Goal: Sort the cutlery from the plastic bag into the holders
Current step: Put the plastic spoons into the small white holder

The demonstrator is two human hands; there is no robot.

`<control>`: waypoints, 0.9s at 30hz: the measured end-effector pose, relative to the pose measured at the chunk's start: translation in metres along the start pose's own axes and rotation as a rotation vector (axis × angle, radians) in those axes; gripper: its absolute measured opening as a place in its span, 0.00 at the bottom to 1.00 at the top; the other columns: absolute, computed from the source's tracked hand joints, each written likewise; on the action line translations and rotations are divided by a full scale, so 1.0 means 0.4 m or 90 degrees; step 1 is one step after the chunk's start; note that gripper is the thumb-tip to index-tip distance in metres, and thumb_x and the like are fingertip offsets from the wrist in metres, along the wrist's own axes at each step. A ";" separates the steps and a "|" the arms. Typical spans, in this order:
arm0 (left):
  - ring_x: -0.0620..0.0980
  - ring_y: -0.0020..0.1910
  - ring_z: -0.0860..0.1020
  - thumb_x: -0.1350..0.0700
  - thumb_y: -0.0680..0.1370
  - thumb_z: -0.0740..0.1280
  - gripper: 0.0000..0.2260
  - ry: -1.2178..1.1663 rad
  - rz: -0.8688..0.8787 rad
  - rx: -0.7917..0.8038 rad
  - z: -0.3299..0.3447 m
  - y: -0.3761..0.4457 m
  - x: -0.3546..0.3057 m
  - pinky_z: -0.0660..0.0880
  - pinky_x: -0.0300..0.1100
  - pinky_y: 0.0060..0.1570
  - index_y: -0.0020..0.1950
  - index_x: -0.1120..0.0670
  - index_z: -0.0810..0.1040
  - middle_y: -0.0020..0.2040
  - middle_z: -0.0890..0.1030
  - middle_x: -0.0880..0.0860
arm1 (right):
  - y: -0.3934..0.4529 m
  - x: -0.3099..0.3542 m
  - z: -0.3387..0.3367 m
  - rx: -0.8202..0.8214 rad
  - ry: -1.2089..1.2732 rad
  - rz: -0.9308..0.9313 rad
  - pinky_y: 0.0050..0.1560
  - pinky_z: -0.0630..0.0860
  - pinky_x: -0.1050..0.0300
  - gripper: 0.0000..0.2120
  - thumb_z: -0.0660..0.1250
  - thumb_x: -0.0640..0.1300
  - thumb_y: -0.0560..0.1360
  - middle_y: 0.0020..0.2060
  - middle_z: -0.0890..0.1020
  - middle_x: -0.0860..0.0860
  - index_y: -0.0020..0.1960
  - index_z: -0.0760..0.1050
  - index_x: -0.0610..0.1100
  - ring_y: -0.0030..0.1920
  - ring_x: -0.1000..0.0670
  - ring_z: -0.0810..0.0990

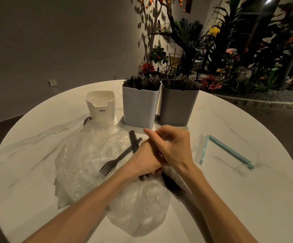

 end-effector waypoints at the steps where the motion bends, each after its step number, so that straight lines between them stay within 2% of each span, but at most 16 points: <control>1: 0.57 0.52 0.83 0.67 0.74 0.73 0.26 -0.019 0.022 -0.001 0.002 0.002 0.006 0.81 0.36 0.45 0.70 0.62 0.71 0.61 0.81 0.61 | 0.002 0.005 -0.002 -0.020 0.037 0.030 0.40 0.82 0.55 0.13 0.75 0.54 0.73 0.33 0.84 0.55 0.39 0.85 0.45 0.36 0.51 0.83; 3: 0.50 0.53 0.84 0.60 0.73 0.76 0.24 -0.068 0.069 -0.003 -0.009 -0.006 -0.005 0.83 0.45 0.52 0.68 0.55 0.75 0.57 0.84 0.53 | 0.019 0.027 -0.007 -0.047 0.086 0.058 0.40 0.83 0.50 0.13 0.75 0.53 0.73 0.31 0.83 0.53 0.37 0.84 0.44 0.34 0.48 0.83; 5: 0.45 0.49 0.85 0.55 0.73 0.76 0.20 -0.052 0.101 -0.011 -0.042 0.001 -0.028 0.83 0.47 0.52 0.64 0.52 0.77 0.51 0.85 0.48 | 0.059 0.060 -0.006 -0.031 0.102 0.070 0.41 0.83 0.50 0.14 0.75 0.52 0.74 0.29 0.83 0.52 0.35 0.83 0.43 0.34 0.48 0.84; 8: 0.38 0.41 0.84 0.56 0.76 0.74 0.10 0.003 0.131 -0.013 -0.129 0.015 -0.074 0.82 0.39 0.47 0.56 0.56 0.81 0.44 0.86 0.48 | 0.147 0.116 0.010 0.000 0.079 0.059 0.42 0.83 0.51 0.16 0.72 0.48 0.77 0.28 0.83 0.48 0.33 0.80 0.42 0.34 0.50 0.85; 10: 0.34 0.35 0.81 0.55 0.78 0.73 0.05 0.026 0.151 -0.018 -0.211 0.026 -0.096 0.78 0.33 0.40 0.52 0.54 0.81 0.41 0.84 0.45 | 0.221 0.157 0.037 0.016 0.048 0.034 0.41 0.81 0.56 0.17 0.70 0.47 0.78 0.27 0.82 0.48 0.32 0.79 0.42 0.33 0.54 0.83; 12: 0.35 0.34 0.80 0.55 0.78 0.73 0.05 0.039 0.137 -0.048 -0.298 0.032 -0.105 0.78 0.34 0.38 0.51 0.49 0.78 0.39 0.81 0.42 | 0.286 0.208 0.073 0.052 -0.005 -0.013 0.39 0.79 0.59 0.17 0.69 0.49 0.78 0.27 0.81 0.50 0.33 0.80 0.43 0.32 0.54 0.81; 14: 0.39 0.33 0.80 0.56 0.78 0.72 0.06 0.051 0.100 -0.089 -0.385 0.044 -0.085 0.80 0.37 0.39 0.48 0.48 0.76 0.36 0.80 0.40 | 0.343 0.249 0.114 0.104 -0.139 -0.105 0.37 0.77 0.58 0.19 0.66 0.57 0.79 0.30 0.81 0.54 0.36 0.80 0.46 0.33 0.55 0.79; 16: 0.43 0.27 0.79 0.59 0.78 0.72 0.07 0.059 0.070 -0.108 -0.459 0.051 -0.065 0.78 0.39 0.32 0.42 0.50 0.78 0.30 0.80 0.44 | 0.393 0.278 0.154 0.143 -0.327 -0.207 0.34 0.72 0.60 0.22 0.60 0.65 0.78 0.31 0.80 0.54 0.39 0.79 0.49 0.33 0.55 0.77; 17: 0.44 0.25 0.79 0.60 0.78 0.72 0.09 0.069 0.059 -0.111 -0.491 0.056 -0.052 0.76 0.39 0.29 0.40 0.50 0.78 0.28 0.81 0.46 | 0.419 0.285 0.176 0.172 -0.370 -0.228 0.34 0.73 0.60 0.24 0.58 0.67 0.78 0.32 0.80 0.53 0.41 0.80 0.49 0.34 0.53 0.78; 19: 0.48 0.27 0.80 0.61 0.77 0.72 0.10 0.090 0.050 -0.119 -0.544 0.064 -0.036 0.77 0.40 0.28 0.38 0.50 0.78 0.29 0.82 0.46 | 0.462 0.292 0.229 0.257 -0.348 -0.220 0.38 0.79 0.53 0.24 0.56 0.65 0.79 0.36 0.82 0.49 0.45 0.81 0.48 0.37 0.49 0.80; 21: 0.48 0.26 0.80 0.61 0.77 0.73 0.08 0.100 0.047 -0.128 -0.585 0.085 -0.011 0.76 0.40 0.26 0.40 0.52 0.80 0.33 0.83 0.48 | 0.490 0.297 0.285 0.282 -0.339 -0.220 0.40 0.80 0.47 0.21 0.55 0.59 0.80 0.37 0.82 0.46 0.43 0.78 0.46 0.38 0.45 0.79; 24: 0.46 0.22 0.78 0.61 0.77 0.73 0.06 0.136 0.046 -0.165 -0.633 0.126 0.030 0.73 0.36 0.25 0.39 0.59 0.82 0.34 0.85 0.54 | 0.529 0.298 0.359 0.269 -0.394 -0.172 0.37 0.76 0.50 0.17 0.57 0.51 0.79 0.37 0.79 0.42 0.39 0.74 0.42 0.36 0.40 0.78; 27: 0.45 0.26 0.81 0.58 0.77 0.74 0.05 0.161 0.030 -0.185 -0.649 0.167 0.076 0.74 0.33 0.28 0.42 0.56 0.81 0.36 0.85 0.52 | 0.558 0.279 0.412 0.304 -0.459 -0.097 0.35 0.69 0.53 0.17 0.58 0.49 0.78 0.34 0.74 0.43 0.33 0.70 0.41 0.36 0.40 0.75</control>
Point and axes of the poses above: each hand's wrist, its own y-axis towards the middle knuckle, its own z-axis out of the palm, x = y × z, the point moved 2 cm from there along y, towards the middle knuckle
